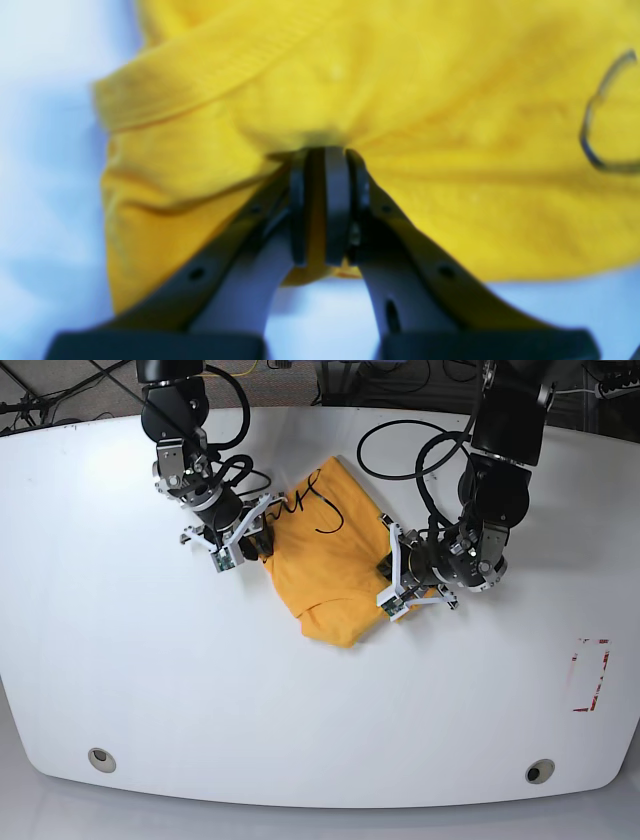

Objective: Fold the T-shirt properly
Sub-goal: 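Grasp the folded shirt bundle with the left gripper, then lift the folded shirt with the left gripper and carry it off the table edge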

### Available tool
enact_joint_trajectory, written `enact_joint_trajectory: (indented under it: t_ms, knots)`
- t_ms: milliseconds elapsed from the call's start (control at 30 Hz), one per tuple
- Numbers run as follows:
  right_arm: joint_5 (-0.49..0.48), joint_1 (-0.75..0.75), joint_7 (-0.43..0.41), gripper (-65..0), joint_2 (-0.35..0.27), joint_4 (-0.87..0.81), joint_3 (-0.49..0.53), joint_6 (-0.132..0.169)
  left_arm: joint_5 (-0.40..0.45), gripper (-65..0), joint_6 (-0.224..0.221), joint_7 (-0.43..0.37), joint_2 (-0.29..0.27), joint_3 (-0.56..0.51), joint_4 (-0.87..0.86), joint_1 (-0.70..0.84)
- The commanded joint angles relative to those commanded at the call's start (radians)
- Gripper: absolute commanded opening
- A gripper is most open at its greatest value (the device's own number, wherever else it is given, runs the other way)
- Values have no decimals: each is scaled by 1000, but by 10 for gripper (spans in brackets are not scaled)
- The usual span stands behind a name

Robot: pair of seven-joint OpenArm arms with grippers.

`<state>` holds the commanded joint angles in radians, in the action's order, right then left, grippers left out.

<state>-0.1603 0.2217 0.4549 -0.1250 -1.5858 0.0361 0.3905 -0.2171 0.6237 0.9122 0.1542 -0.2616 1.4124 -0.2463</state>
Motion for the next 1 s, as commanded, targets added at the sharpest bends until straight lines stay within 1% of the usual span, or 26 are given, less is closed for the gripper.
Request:
enact_joint_trajectory:
  t_ms: [100,267,433,500,600,733,867,933,1000]
  knots:
    - [0,26,0,-499,18,-20,2,0,0,-619,0,0,2,-3,-2,-26]
    - [0,54,3,-499,74,-40,2,0,2,-619,0,2,2,-15,-3,-69]
    - [0,49,66,-499,126,-38,2,0,-3,-619,0,2,-6,-18,-2,-95]
    - [0,52,81,-499,153,-51,2,0,-5,-619,0,2,-18,-18,0,-103]
    - [0,55,81,-499,172,-75,5,0,0,-619,0,2,-43,-17,0,-115]
    - [0,57,104,-499,172,-109,43,0,-2,-619,-5,2,-48,-17,29,-115]
    - [0,48,153,-499,135,-163,94,0,-3,-618,-6,2,-48,-17,80,-112]
    - [-2,48,160,-499,129,-193,98,0,-5,-617,-6,2,-49,-17,95,-110]
    - [-2,55,160,-499,124,-233,98,0,-2,-593,-6,2,-64,-17,124,-95]
